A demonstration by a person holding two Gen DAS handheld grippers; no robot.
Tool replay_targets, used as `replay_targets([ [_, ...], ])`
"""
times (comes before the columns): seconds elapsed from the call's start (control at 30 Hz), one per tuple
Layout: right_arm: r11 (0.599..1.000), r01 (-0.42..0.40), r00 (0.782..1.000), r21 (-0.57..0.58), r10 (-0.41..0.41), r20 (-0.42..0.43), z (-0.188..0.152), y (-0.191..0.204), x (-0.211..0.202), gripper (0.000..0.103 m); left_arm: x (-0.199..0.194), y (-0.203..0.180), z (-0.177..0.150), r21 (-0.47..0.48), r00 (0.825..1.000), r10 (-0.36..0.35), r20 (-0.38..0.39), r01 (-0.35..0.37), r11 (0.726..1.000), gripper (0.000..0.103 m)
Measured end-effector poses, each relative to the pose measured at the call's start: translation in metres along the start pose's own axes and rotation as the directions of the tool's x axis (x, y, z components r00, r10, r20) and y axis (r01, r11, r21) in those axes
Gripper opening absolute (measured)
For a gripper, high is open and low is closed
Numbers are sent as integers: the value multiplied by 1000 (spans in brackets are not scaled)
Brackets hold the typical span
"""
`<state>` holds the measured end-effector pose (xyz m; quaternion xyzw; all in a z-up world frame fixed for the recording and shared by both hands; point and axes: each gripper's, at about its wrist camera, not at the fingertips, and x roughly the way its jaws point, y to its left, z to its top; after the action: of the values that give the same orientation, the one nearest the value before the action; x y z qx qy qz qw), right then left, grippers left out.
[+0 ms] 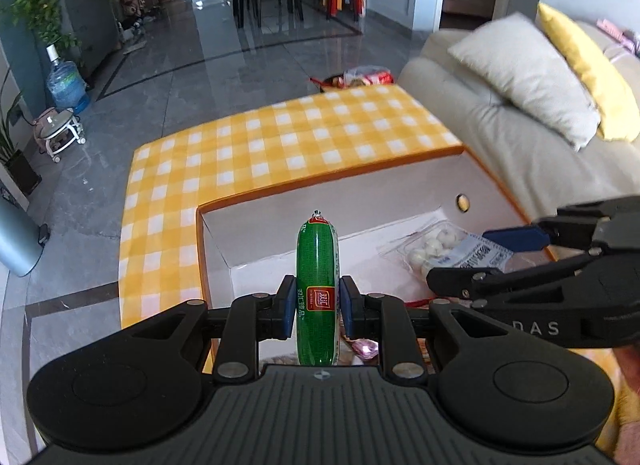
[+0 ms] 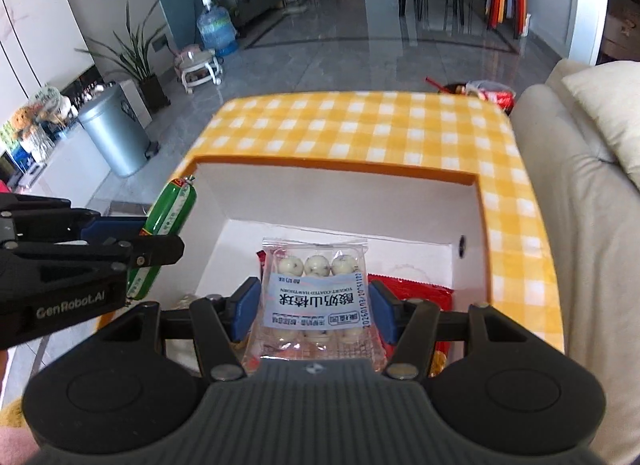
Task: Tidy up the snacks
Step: 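Carry the green sausage with the left tool while the right tool carries the ball pack into the box, then open both tools to drop the sausage and ball pack into the box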
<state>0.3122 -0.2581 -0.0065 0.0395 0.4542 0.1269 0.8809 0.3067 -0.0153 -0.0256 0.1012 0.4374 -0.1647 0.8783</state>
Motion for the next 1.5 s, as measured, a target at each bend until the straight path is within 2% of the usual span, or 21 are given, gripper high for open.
replay_targets([
  [0.33,999,23,994,-37,-27,-106,11,-9,66,57,51,-1,7,125,996,8,-86,3,992,24],
  [0.5,1000,8,986,-16,-11,-164,17,-12,88,57,66,-9,8,250,992,51,-115,-21,968,24],
  [0.77,1000,-20,973,-4,19,-230,23,-11,115,57,84,-16,5,376,981,111,-161,-43,926,25],
  [1.13,999,-11,954,-33,1,-300,21,-1,133,58,97,-10,1,383,970,133,-202,-46,923,25],
  [1.33,998,-6,951,-63,-13,-310,21,5,133,59,98,-7,-1,363,965,147,-216,-60,930,25],
  [1.5,997,3,957,-73,-24,-291,24,8,128,63,90,-6,-2,359,969,159,-190,-82,930,28],
])
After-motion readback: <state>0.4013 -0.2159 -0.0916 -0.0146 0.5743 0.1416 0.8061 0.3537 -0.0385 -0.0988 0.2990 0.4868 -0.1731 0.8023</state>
